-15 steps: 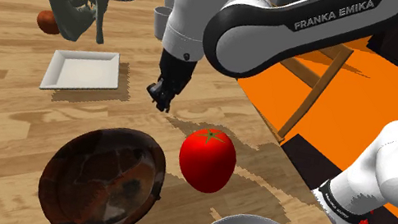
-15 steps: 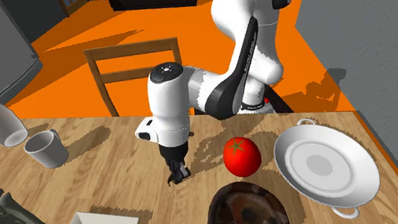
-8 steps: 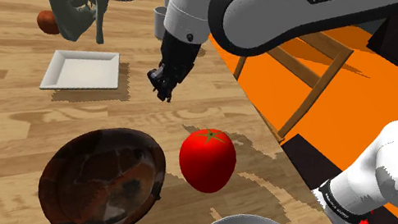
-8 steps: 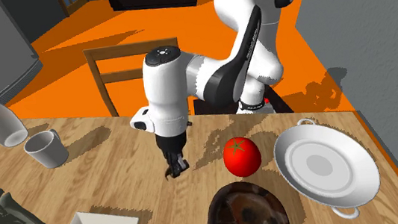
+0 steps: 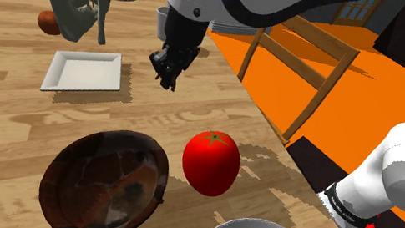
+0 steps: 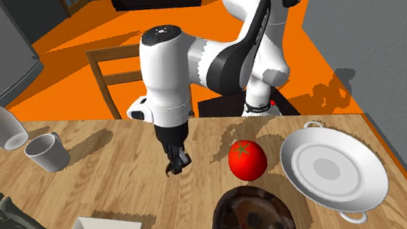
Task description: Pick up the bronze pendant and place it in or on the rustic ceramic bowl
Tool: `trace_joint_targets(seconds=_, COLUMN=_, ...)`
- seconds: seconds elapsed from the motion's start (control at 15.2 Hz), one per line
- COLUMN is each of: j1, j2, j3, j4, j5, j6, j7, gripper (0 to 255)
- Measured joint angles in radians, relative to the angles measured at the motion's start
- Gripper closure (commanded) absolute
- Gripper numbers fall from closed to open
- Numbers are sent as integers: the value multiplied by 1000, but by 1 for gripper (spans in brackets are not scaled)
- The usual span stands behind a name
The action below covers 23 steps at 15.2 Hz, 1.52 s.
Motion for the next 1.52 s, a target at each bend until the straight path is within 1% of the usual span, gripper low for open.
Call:
trace_joint_targets(seconds=0.86, j1=-2, j2=-14, j3=-3, j4=154, j5=2, j6=-168, j7=4, gripper=255)
trace_joint_targets(seconds=1.06, j1=19, j2=-22, j3=22, j4=152, j5=-1, j6=-171, j7=51, gripper=255)
trace_joint_targets(seconds=1.32, j1=62, j2=-11, j3=76, j4=162, j5=-21, j6=-168, j7=153, gripper=255)
trace_joint_targets(seconds=1.52, j1=93, j2=14, j3=115, j4=193, j5=-45, j6=-175, j7=228, gripper=255)
